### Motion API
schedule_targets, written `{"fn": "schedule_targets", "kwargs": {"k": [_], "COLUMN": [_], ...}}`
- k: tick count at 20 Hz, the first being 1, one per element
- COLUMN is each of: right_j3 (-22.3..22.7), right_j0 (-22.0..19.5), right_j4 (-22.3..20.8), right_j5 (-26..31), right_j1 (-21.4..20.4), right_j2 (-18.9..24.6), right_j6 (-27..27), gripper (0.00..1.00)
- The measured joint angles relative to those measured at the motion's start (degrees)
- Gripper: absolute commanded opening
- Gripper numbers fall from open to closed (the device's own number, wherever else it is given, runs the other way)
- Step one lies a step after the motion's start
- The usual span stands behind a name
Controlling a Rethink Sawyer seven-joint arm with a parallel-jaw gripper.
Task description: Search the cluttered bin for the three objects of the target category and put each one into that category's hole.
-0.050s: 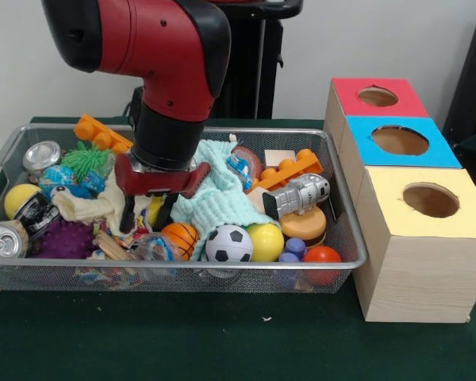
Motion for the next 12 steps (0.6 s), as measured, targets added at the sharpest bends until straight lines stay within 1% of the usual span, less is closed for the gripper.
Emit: {"fn": "schedule_targets", "kwargs": {"k": [8, 9, 12], "right_j3": [-0.11, -0.12, -0.12], "right_j0": [0.00, 0.00, -0.04], "right_j4": [-0.15, -0.15, -0.15], "right_j5": [-2.01, -2.43, -4.02], "right_j1": [0.56, 0.68, 1.07], "right_j2": [-0.84, -0.91, -1.00], "right_j6": [0.00, 0.00, 0.01], "gripper": [1.00, 0.00, 0.00]}}
